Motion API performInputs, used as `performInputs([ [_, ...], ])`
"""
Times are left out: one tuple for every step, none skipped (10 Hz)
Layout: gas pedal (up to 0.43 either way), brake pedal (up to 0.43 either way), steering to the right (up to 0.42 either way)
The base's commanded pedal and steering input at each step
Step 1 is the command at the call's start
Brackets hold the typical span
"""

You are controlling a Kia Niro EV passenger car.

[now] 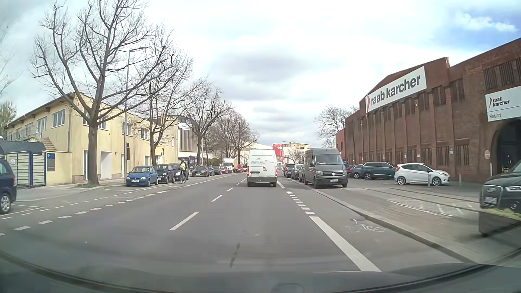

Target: Follow the waypoints while adhering to traffic rules and regulations

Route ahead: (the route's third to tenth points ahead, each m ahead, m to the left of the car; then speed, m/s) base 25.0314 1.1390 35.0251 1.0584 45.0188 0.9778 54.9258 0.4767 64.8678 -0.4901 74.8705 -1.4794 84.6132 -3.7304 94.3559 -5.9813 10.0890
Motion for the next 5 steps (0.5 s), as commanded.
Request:
performInputs([
  [0.22,0.0,-0.005],
  [0.22,0.0,-0.005],
  [0.22,0.0,-0.005],
  [0.22,0.0,-0.005],
  [0.22,0.0,-0.005],
])
